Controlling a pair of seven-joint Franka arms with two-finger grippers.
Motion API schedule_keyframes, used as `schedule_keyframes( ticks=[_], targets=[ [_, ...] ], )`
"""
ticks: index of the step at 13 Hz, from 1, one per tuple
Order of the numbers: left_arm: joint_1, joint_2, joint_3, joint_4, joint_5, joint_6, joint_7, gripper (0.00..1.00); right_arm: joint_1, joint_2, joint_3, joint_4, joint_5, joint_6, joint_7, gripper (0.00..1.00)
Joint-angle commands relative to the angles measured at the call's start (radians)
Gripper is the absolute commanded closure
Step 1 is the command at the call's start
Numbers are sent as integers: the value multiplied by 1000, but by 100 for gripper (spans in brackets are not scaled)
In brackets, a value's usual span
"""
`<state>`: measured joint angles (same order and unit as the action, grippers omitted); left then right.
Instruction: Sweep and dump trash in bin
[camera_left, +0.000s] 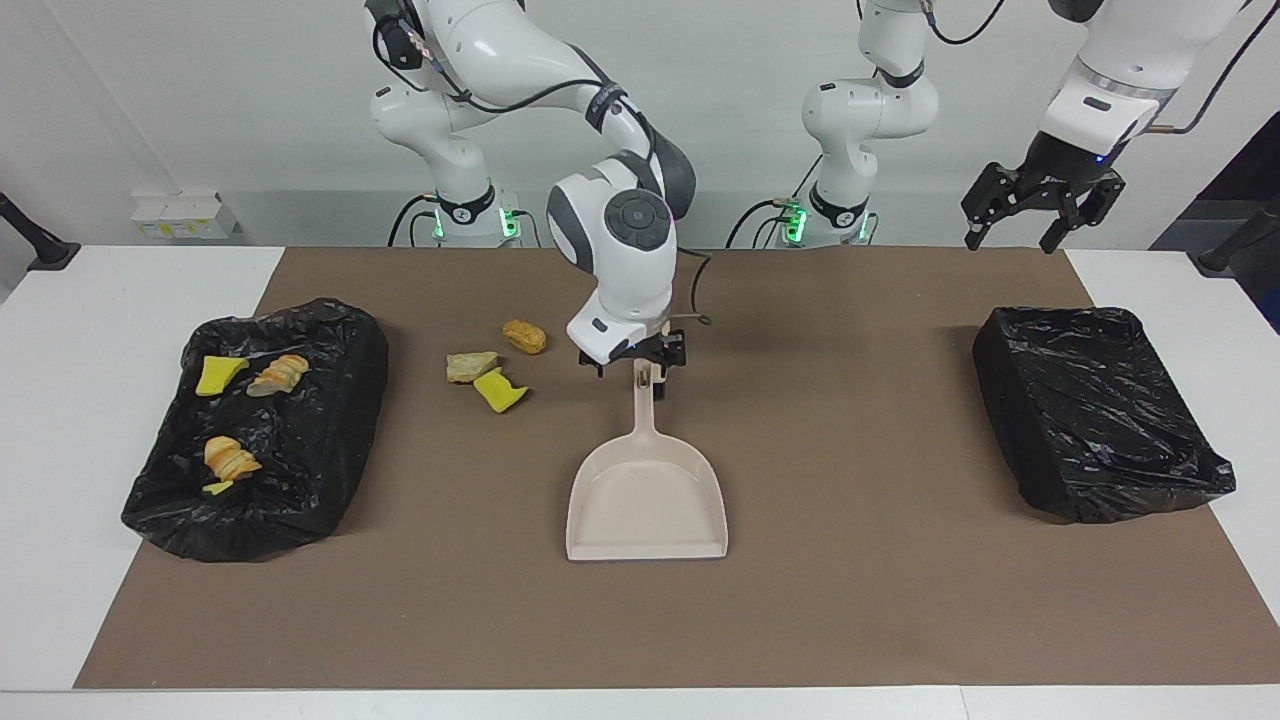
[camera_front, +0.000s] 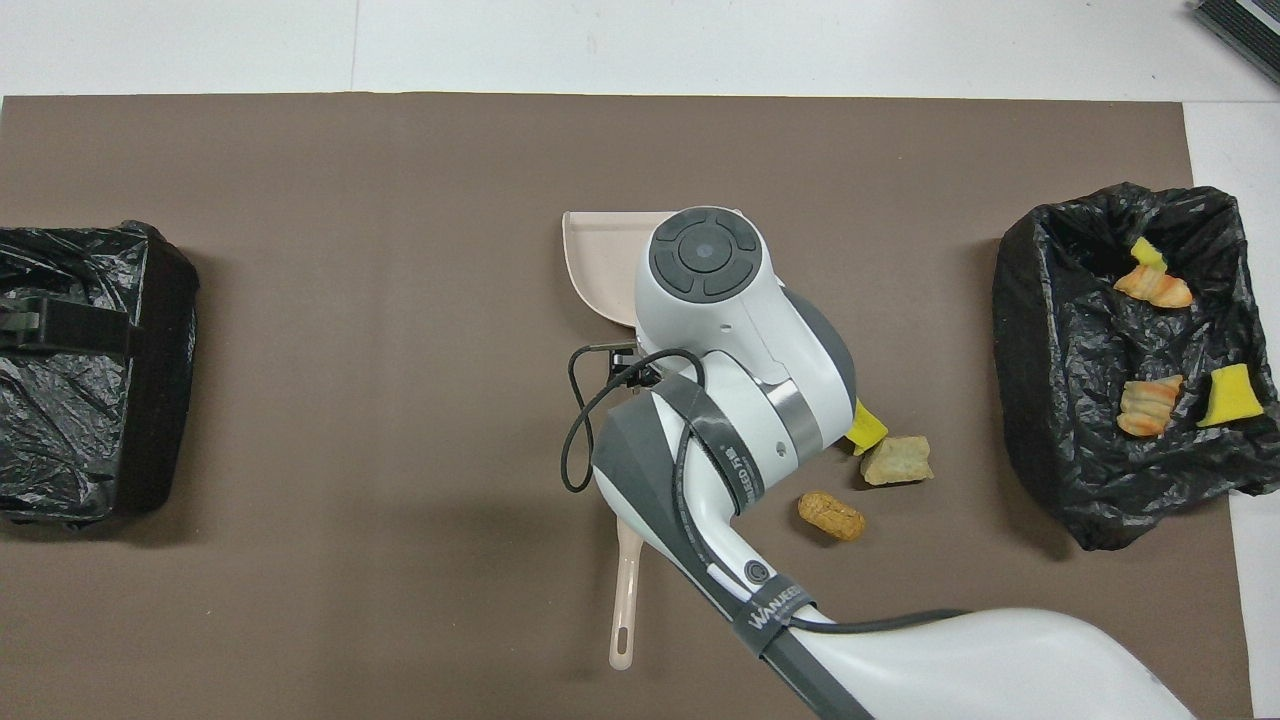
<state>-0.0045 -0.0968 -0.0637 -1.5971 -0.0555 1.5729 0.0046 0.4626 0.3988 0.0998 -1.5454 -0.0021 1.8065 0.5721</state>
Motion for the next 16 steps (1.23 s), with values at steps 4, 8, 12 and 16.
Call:
schedule_keyframes(
  ticks=[4, 8, 12, 16],
  targets=[
    [-46, -31, 39, -34, 20, -1, 15, 0, 30, -193, 8, -211, 60, -15, 26, 0],
    [-43, -31, 39, -34, 20, -1, 15, 0, 123, -323, 11, -457, 85, 181, 140, 0],
    [-45, -28, 36, -44, 22, 22, 14, 0, 188, -360, 11, -567, 111, 236, 170, 0],
    [-52, 34, -22, -44, 22, 180, -20, 0, 235, -290, 12, -611, 111, 373, 224, 9]
  ],
)
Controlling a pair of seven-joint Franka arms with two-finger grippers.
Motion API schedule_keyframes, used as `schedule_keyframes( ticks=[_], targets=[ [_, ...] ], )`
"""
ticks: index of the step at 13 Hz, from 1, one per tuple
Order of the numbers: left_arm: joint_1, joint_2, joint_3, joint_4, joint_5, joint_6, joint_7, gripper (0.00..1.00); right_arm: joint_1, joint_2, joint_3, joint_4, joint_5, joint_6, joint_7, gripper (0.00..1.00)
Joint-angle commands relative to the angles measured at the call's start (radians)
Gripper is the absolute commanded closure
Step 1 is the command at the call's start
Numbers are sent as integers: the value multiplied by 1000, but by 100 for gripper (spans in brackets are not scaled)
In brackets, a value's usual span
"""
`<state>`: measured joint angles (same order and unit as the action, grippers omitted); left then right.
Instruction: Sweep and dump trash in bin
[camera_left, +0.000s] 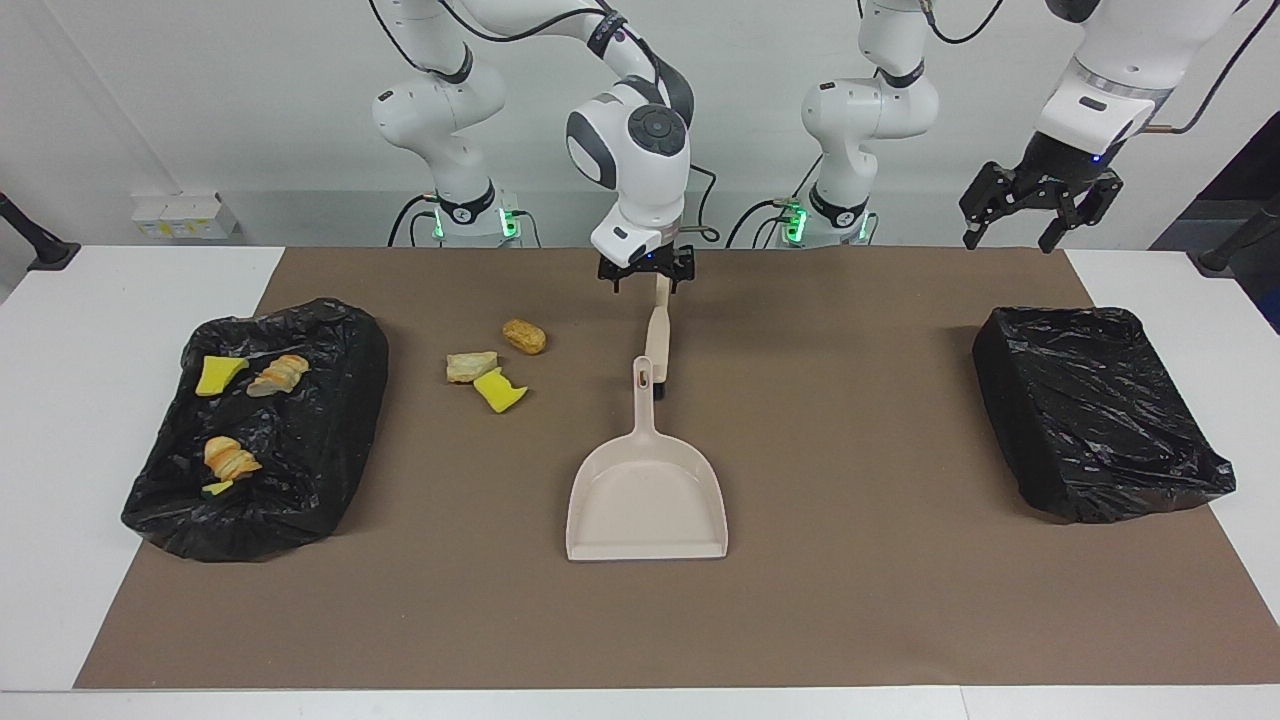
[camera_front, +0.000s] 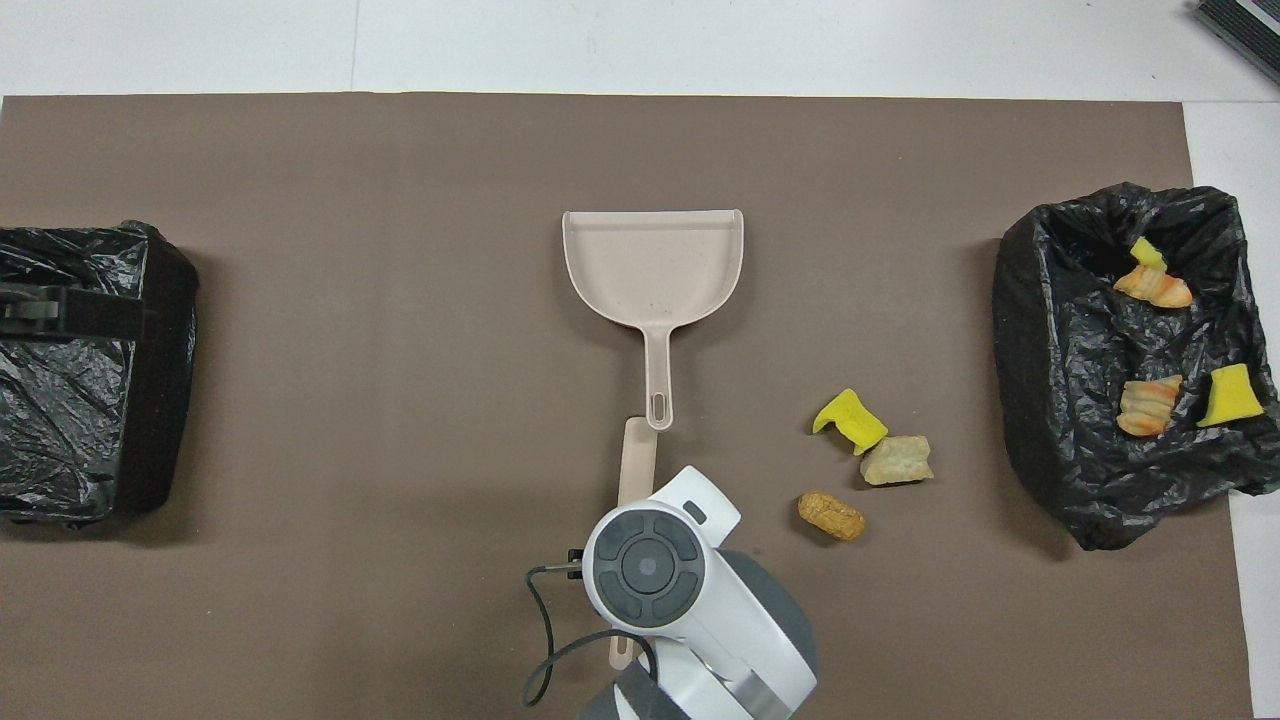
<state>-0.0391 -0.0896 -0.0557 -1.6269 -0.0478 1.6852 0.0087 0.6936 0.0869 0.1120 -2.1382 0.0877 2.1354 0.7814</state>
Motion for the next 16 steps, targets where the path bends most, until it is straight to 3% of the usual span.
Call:
schedule_keyframes(
  ticks=[1, 4, 9, 11, 15, 16],
  targets=[
    [-18, 53, -53, -10, 16, 91, -65, 0, 18, 34, 0, -20, 21, 50, 15, 12],
    [-19, 97, -91, -11, 17, 168, -101, 0, 26, 37, 0, -20, 23, 51, 16, 26],
    [-18, 191, -208, 4, 32, 264, -219, 0, 24, 47, 0, 7, 59, 35, 12, 100],
    [-19, 238, -278, 7, 74, 307, -333, 0, 20, 34, 0, 26, 63, -15, 10, 100],
    [-24, 292, -390, 18, 104, 329, -421, 0, 15, -42, -2, 8, 63, -253, 38, 100],
    [-63, 344, -415, 18, 150, 329, -487, 0, 15, -58, -2, -11, 64, -274, 83, 100]
  ],
)
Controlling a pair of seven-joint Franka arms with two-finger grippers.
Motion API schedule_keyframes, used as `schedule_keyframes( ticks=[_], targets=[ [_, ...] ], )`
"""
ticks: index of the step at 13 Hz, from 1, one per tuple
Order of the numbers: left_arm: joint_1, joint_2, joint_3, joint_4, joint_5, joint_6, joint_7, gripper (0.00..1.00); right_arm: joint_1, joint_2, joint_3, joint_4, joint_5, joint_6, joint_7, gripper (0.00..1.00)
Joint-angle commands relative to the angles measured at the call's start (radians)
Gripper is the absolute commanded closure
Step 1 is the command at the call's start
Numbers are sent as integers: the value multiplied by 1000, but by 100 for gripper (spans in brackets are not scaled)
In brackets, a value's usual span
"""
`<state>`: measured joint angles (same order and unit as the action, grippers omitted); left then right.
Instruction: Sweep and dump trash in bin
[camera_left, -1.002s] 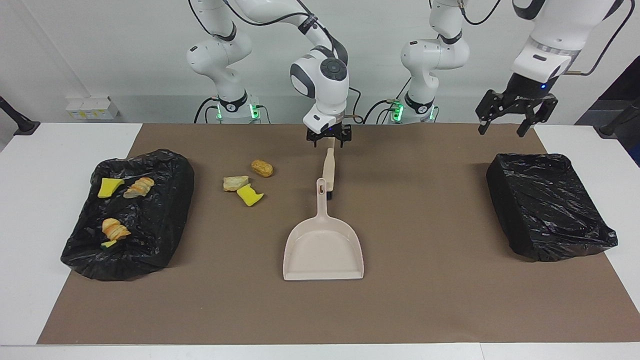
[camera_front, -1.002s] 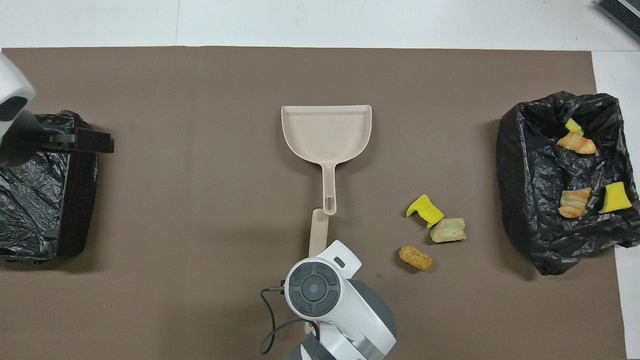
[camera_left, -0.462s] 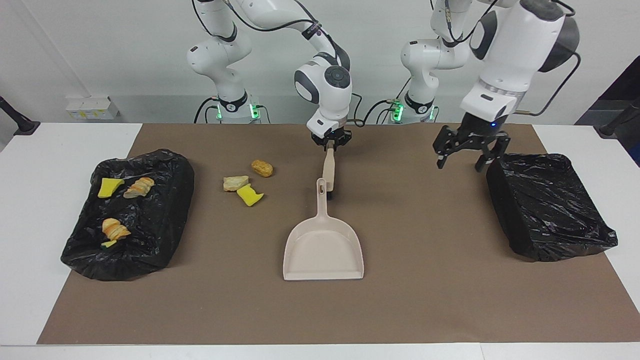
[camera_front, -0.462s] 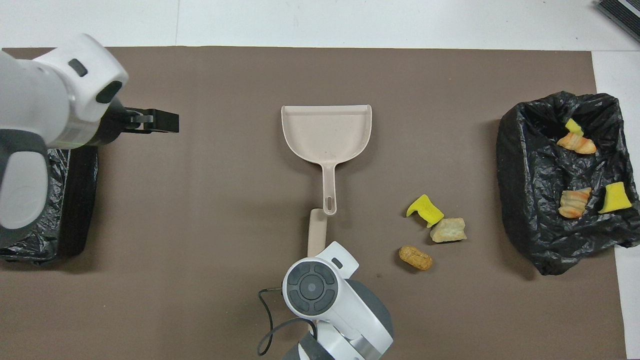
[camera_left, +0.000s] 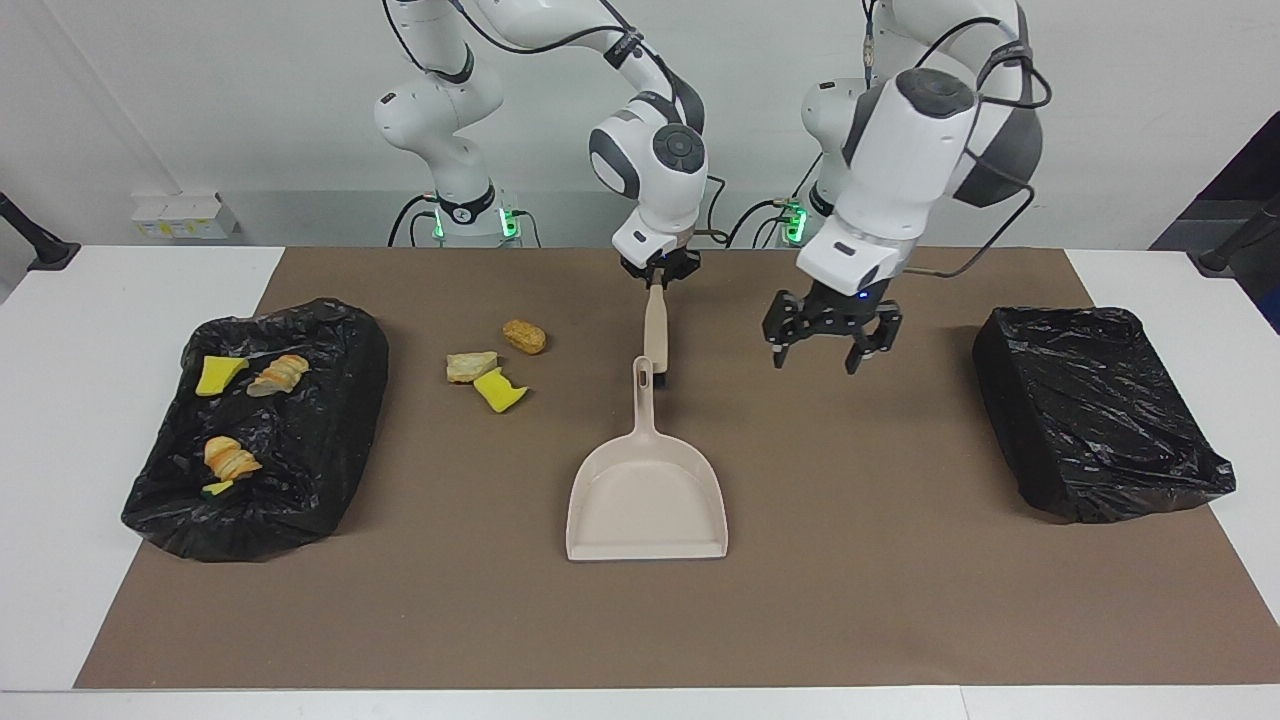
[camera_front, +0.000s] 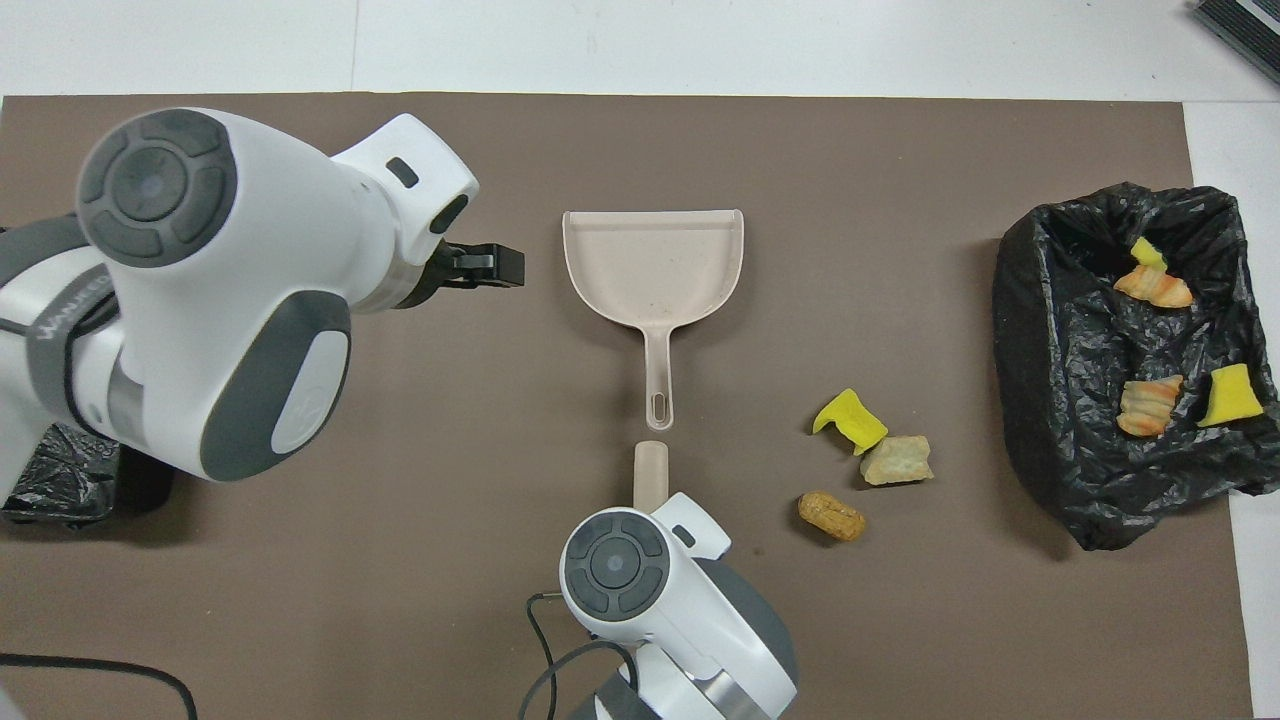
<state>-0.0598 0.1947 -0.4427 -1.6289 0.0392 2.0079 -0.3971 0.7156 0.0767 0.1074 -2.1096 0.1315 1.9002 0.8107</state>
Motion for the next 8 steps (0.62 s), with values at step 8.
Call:
schedule_keyframes(
  ticks=[8],
  targets=[
    [-81, 236, -165, 0, 248, 164, -410, 0, -251, -138, -3, -49, -140, -277, 67, 100]
  ],
)
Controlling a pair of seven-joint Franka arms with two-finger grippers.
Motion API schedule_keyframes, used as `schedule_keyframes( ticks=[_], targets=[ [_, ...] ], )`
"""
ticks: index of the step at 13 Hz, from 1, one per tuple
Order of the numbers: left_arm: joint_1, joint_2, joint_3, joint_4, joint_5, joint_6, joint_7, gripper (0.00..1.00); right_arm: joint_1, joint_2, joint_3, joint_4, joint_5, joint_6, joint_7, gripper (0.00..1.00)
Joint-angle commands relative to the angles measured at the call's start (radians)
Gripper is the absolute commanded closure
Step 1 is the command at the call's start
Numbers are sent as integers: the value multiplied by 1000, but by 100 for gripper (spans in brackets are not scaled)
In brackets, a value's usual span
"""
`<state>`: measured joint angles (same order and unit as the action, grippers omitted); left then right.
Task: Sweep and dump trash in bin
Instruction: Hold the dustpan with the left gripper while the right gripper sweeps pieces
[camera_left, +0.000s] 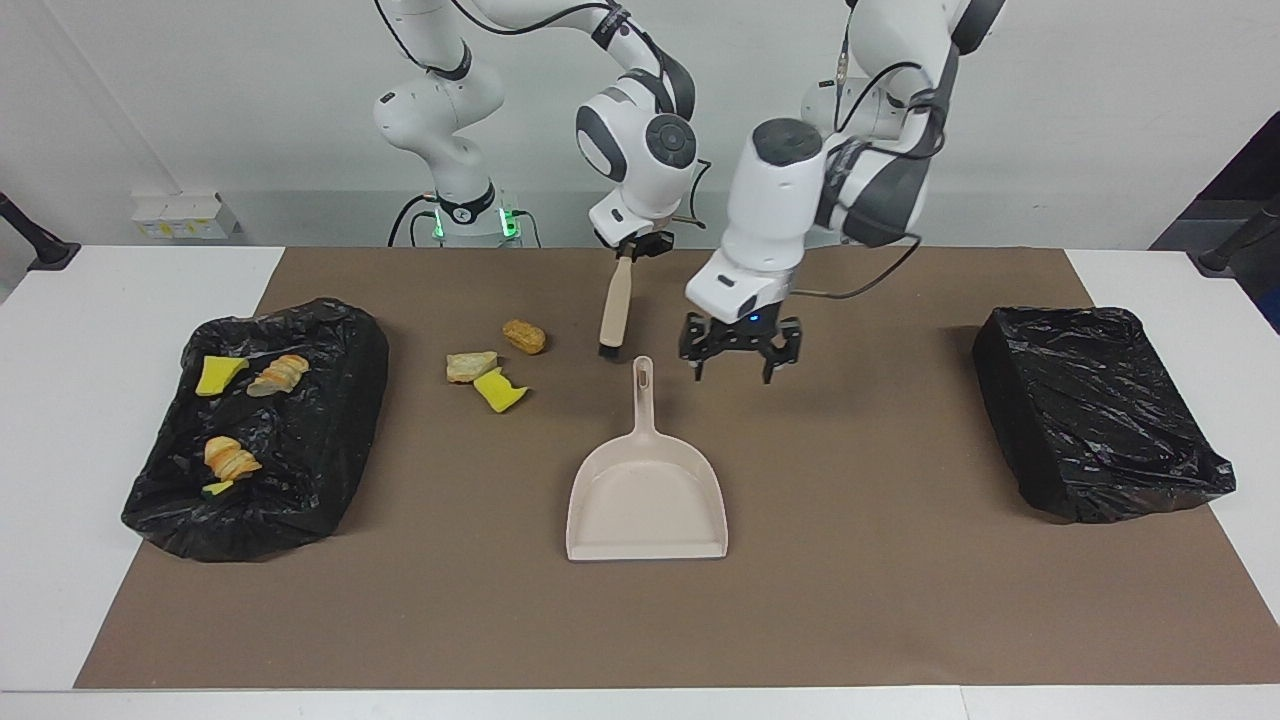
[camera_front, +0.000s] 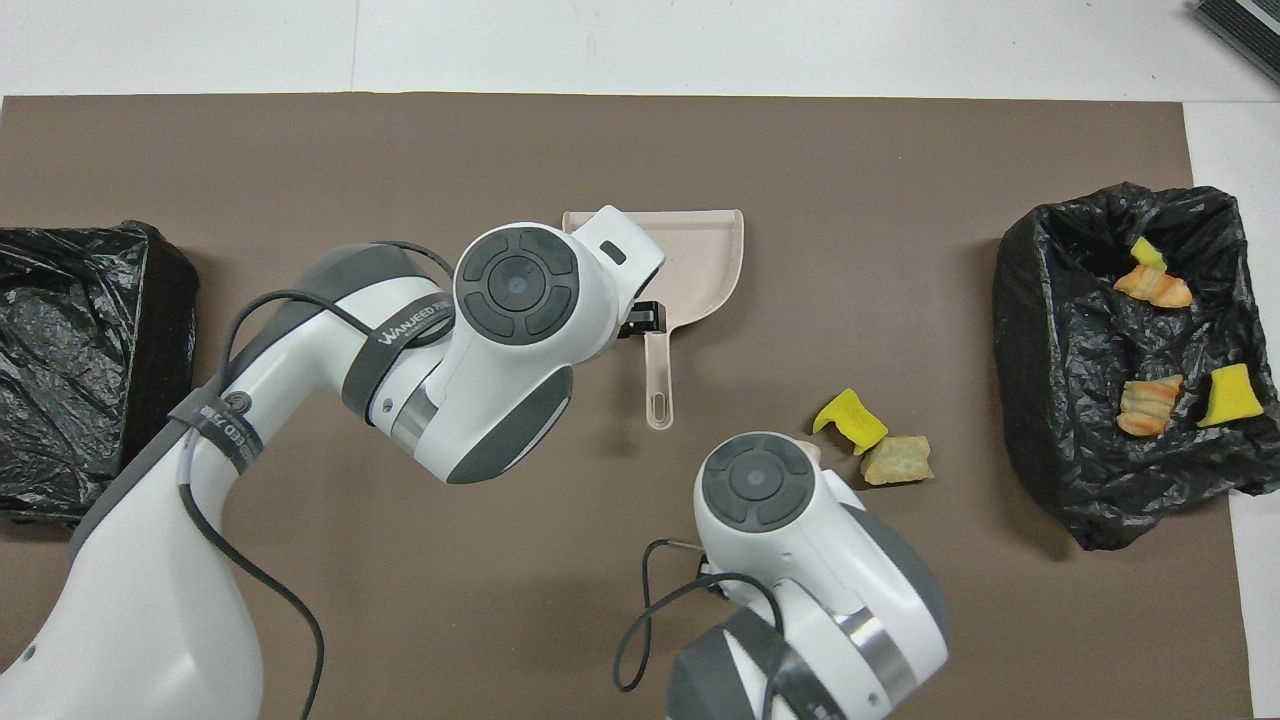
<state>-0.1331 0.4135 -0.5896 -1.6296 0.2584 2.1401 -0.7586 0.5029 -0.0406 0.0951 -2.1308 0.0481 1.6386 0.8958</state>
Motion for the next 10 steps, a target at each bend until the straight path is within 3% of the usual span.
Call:
schedule_keyframes(
  ticks=[1, 3, 5, 6, 10],
  targets=[
    [-8, 28, -30, -1, 27, 49, -50, 0, -59, -21, 11, -27, -95, -38, -38, 100],
    [-51, 98, -36, 5, 91, 50, -112, 0, -115, -42, 11, -79, -148, -23, -58, 100],
    [-54, 154, -65, 11, 276, 53, -229, 0, -165, -100, 12, -194, -151, 54, -43, 100],
    [-54, 162, -75, 11, 280, 52, -235, 0, -173, -137, 11, -265, -152, 108, -31, 100],
    [-62, 169, -78, 14, 294, 34, -237, 0, -236, -206, 11, -388, -191, 200, -21, 100]
  ],
)
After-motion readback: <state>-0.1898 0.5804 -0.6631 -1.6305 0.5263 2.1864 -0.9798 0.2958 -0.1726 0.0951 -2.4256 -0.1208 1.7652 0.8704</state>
